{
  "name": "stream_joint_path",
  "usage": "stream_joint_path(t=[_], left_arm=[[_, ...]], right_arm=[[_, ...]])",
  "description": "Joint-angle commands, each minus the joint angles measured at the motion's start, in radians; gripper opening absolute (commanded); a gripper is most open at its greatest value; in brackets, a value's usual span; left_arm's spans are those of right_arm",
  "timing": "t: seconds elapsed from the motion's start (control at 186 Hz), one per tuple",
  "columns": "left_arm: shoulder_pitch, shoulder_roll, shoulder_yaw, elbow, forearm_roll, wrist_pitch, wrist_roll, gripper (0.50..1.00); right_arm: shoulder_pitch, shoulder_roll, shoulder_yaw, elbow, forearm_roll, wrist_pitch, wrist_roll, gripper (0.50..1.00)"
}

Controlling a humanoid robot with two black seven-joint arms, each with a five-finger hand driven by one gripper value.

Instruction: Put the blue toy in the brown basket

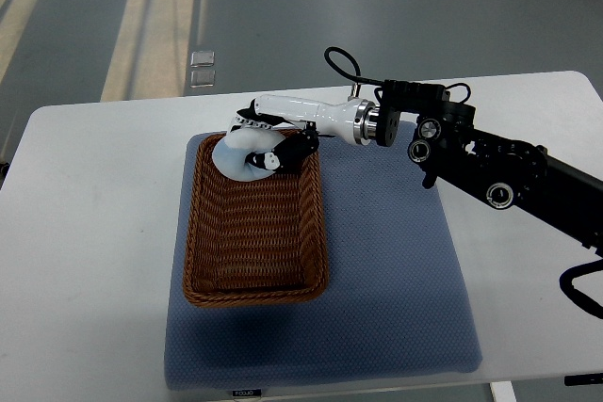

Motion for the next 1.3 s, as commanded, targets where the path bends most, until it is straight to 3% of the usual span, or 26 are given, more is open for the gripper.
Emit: stream_joint_path(t=[0.0,0.269,0.355,0.457,0.58,0.838,0.929,1.085,1.295], left_arm=[[0.0,0.0,0.0,0.0,0.0,0.0,0.0,1.0],[0.0,0.0,0.0,0.0,0.0,0.0,0.0,1.0],[0.0,0.0,0.0,0.0,0.0,0.0,0.0,1.0],[0.0,0.0,0.0,0.0,0.0,0.0,0.0,1.0],[0.0,0.0,0.0,0.0,0.0,0.0,0.0,1.0],[0.0,0.0,0.0,0.0,0.0,0.0,0.0,1.0],[0.0,0.0,0.0,0.0,0.0,0.0,0.0,1.0],[0.0,0.0,0.0,0.0,0.0,0.0,0.0,1.0],[0.0,0.0,0.0,0.0,0.0,0.0,0.0,1.0]], right_arm=[[-0.043,0.027,0.0,-0.018,0.0,-0.024,0.0,0.517],[-0.137,0.069,-0.014,-0.022,-0.012,-0.07,0.001,0.545],[-0.143,0.086,-0.014,-0.022,-0.012,-0.079,0.001,0.592],[-0.144,0.087,-0.012,-0.022,-0.012,-0.096,0.004,0.705],[-0.15,0.087,-0.014,-0.022,-0.012,-0.099,0.006,0.75],[-0.152,0.087,-0.014,-0.022,-0.011,-0.101,0.008,0.756],[-0.152,0.087,-0.012,-0.022,-0.011,-0.104,0.008,0.825],[-0.15,0.081,0.0,-0.019,0.005,-0.107,0.009,0.897],[-0.152,0.07,0.138,-0.019,0.011,-0.132,0.012,0.897]])
